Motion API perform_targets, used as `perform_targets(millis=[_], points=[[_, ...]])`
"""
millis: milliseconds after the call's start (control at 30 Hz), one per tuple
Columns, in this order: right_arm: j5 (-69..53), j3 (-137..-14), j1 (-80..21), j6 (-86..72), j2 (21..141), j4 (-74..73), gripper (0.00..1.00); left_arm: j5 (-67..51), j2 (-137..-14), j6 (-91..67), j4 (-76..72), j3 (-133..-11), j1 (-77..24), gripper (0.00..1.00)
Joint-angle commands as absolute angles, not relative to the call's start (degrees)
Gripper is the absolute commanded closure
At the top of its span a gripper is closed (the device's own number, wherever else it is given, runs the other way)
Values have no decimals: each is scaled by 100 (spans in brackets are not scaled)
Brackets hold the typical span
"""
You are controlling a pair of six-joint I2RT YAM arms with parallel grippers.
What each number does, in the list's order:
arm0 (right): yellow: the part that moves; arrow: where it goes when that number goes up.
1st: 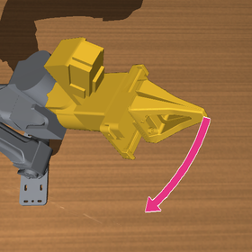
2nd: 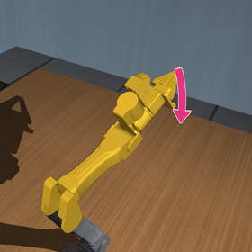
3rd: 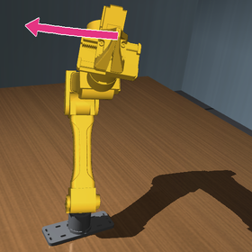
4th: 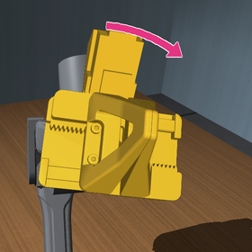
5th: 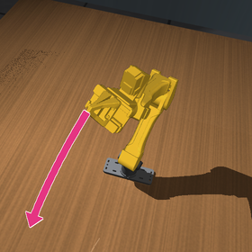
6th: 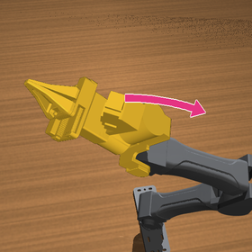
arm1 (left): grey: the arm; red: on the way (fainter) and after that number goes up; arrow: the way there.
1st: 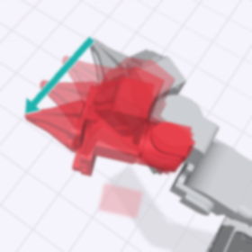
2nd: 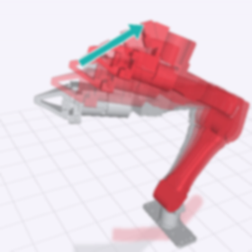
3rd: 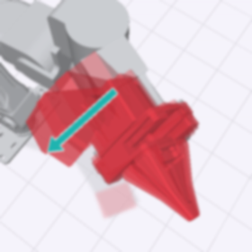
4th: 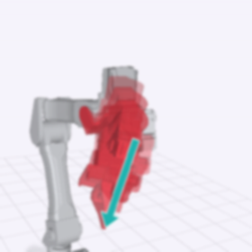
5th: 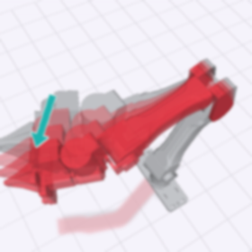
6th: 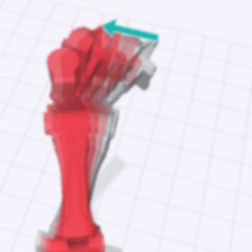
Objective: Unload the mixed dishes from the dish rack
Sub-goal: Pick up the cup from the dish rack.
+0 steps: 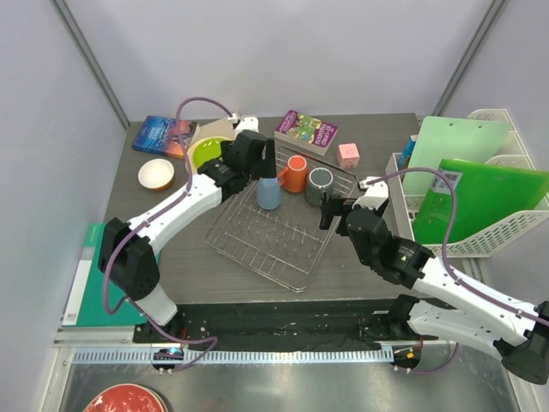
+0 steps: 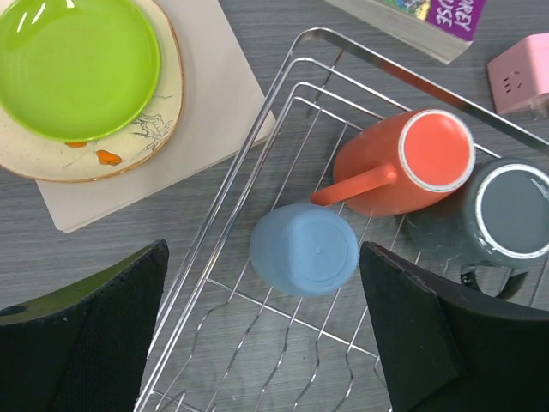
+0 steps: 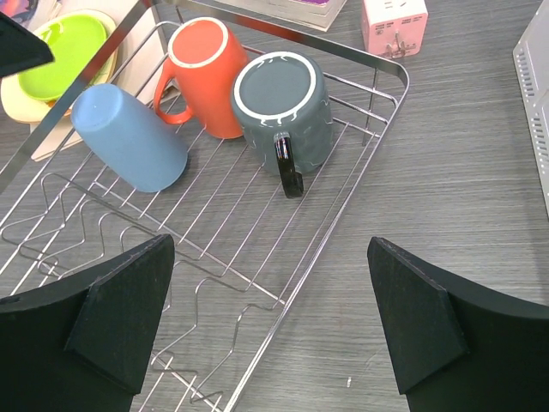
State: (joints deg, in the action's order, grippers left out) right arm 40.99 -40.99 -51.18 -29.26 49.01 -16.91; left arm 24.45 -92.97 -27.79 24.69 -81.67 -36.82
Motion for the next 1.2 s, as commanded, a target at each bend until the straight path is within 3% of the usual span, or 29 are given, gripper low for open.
perform_targets(millis=[0, 67, 667, 933, 1167], points=[[4228, -4166, -5106, -3067, 4781, -1679, 0, 2663, -9395, -2838, 2241, -8227, -3735, 6], [4254, -4166, -5098, -3050, 4781, -1696, 1, 2567, -9509, -2900, 2224, -8200, -3814, 0], [4403, -4148, -5098, -2909, 5001, -1679, 1, 2777, -10441, -3085, 1960, -8182, -4069, 1], [4438, -4113, -5098, -2865, 4913, -1679, 1, 2751, -10880, -3111, 1986, -8288, -3999, 10], [4421, -4043, -5098, -2900, 4808, -1705, 1, 2698, -10627, -3085, 1802, -8033, -3982, 38]])
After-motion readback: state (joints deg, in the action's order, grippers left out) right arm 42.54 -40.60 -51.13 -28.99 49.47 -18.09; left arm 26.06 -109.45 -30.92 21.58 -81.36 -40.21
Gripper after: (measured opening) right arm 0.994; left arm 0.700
